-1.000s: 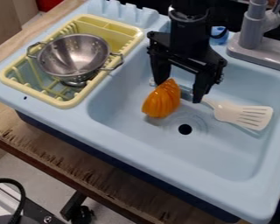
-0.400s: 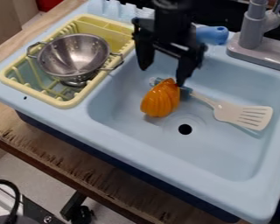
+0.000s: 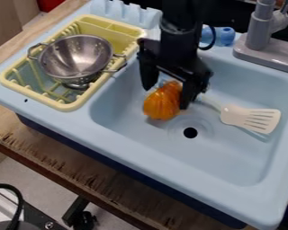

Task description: Put the sliced pumpkin in the silver pot

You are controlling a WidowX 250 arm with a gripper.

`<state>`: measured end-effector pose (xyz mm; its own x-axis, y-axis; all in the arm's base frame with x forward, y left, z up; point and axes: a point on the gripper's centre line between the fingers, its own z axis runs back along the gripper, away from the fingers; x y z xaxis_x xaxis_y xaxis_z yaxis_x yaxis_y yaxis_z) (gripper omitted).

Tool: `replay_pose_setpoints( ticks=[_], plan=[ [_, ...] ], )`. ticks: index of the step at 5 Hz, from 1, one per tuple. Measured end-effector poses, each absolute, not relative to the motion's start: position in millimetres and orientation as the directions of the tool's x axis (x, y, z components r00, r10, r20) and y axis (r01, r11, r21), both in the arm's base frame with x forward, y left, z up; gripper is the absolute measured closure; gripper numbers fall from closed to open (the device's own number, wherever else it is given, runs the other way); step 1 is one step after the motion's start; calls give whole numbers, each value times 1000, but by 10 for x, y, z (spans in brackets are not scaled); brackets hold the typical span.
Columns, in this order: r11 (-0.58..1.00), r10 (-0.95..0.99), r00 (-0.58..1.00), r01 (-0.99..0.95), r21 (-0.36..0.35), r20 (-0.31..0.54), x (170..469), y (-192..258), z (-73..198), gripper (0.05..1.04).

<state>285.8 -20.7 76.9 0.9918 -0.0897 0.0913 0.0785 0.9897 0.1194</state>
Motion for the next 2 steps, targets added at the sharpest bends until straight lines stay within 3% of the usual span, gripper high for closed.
replay_pose_setpoints(
  ticks=[2],
  plan=[
    [986,-64,993,46,161,104,2840,-233,718,141]
  ],
)
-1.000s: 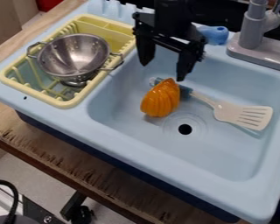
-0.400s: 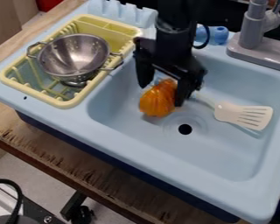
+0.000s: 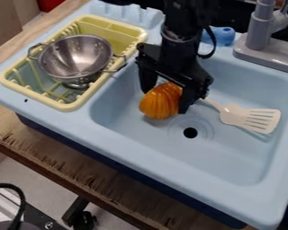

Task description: Put the sliced pumpkin in the silver pot

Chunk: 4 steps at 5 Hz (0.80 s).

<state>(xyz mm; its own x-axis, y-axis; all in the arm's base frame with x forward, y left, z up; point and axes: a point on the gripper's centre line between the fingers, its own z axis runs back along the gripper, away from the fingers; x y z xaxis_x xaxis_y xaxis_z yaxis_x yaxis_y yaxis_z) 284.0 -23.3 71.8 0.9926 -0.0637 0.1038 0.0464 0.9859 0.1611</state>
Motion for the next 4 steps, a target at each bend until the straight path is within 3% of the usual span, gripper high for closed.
replay_pose_setpoints(
  ticks=[1,2,4],
  plan=[
    [987,-37,995,21,157,94,2830,-244,675,406],
    [988,-19,993,1,156,113,2842,-263,662,467],
    [992,25,995,-37,125,98,2777,-304,678,468]
  ],
)
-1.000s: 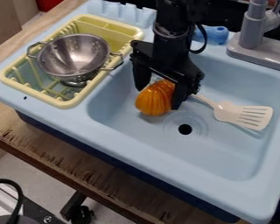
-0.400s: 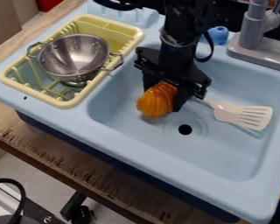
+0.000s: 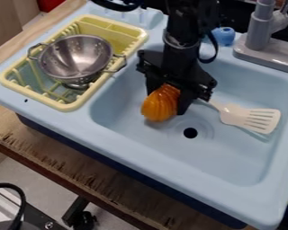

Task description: Put the sliced pumpkin in the silver pot

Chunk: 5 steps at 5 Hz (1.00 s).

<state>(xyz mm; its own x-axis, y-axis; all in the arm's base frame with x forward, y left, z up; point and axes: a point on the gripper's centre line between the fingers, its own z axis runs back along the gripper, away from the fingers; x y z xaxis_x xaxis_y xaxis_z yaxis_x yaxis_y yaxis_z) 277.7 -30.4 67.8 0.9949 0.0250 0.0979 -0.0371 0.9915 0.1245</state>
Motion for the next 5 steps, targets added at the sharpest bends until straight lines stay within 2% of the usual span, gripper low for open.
replay_pose_setpoints(
  ticks=[2,3,4,5],
  plan=[
    [995,98,991,-100,21,94,2708,-487,1009,468],
    [993,114,989,-115,-3,90,2710,-554,1099,468],
    [989,148,978,-144,-38,146,2686,-536,1308,468],
    [983,180,974,-174,-57,136,2708,-337,1393,468]
  ],
)
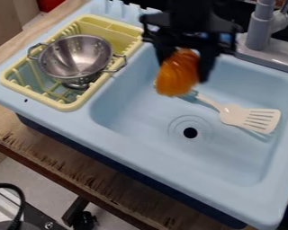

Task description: Put the sliced pumpkin in the silver pot

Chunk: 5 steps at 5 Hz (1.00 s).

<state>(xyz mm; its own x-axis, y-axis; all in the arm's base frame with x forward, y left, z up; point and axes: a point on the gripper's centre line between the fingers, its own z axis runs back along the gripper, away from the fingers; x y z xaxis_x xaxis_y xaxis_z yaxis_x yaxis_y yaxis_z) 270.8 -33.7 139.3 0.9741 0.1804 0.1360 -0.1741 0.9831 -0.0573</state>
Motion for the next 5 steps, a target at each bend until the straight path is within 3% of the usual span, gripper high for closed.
replay_pose_setpoints(
  ticks=[5],
  plan=[
    [962,252,951,-225,-157,180,2710,937,1584,468]
  ],
)
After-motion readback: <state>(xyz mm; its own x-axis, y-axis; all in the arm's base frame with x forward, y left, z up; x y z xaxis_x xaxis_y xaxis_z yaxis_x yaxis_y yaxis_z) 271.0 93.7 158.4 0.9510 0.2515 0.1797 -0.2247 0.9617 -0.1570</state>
